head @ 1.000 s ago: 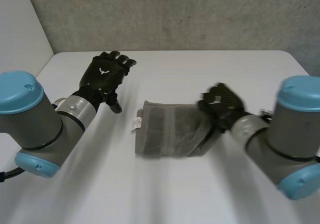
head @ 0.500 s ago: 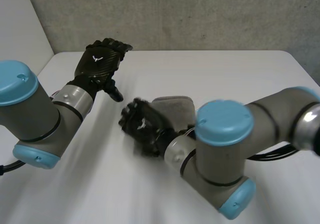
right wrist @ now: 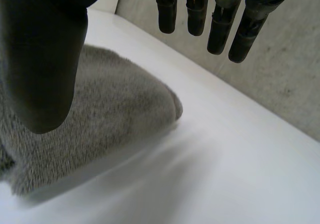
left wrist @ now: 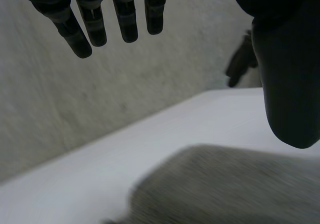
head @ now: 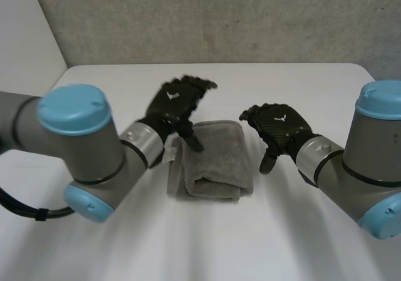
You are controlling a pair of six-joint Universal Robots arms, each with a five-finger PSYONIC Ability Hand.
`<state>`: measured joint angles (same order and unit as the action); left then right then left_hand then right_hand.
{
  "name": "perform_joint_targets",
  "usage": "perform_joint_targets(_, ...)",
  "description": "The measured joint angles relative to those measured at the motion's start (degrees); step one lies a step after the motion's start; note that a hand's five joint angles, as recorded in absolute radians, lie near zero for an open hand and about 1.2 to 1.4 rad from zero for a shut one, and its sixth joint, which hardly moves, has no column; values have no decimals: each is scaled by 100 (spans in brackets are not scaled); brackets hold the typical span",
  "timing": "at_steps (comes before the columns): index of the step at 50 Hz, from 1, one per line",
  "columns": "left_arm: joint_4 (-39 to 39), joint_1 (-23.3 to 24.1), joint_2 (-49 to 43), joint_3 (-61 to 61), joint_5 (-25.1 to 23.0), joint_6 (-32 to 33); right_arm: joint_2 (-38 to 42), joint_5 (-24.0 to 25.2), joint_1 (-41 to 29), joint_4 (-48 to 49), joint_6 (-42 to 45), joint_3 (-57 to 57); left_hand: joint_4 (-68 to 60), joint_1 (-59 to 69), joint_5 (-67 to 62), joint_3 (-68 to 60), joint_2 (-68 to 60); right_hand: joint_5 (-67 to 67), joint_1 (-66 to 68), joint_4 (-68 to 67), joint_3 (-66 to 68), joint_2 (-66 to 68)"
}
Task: Fold the towel.
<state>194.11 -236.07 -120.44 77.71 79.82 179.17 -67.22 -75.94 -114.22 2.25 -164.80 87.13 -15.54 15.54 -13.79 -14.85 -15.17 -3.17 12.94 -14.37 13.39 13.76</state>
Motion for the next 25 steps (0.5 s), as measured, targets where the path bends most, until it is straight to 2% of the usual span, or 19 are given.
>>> perform_joint_targets(7, -558, 251, -762, -350, 228, -183, 491, -11, -44, 30, -70, -133, 0, 0, -47, -5, -1, 0, -2, 0, 0, 0)
perform_joint_targets(14, -755, 346, -1326, -494, 1121, 63, 1137, -39, -102, 34, -428, -510, 0, 0, -70, -6, -1, 0, -1, 0, 0, 0)
perform_joint_targets(20, -881, 338, -1411, -489, 1560, 540, 1599, -96, -204, 25, -651, -875, 0, 0, -76, -4, -1, 0, -23, 0, 0, 0)
perform_joint_targets(25, -926, 294, -1273, -393, 1601, 701, 1697, -183, -360, 21, -683, -1020, 0, 0, -74, 0, -1, 0, -25, 0, 0, 0)
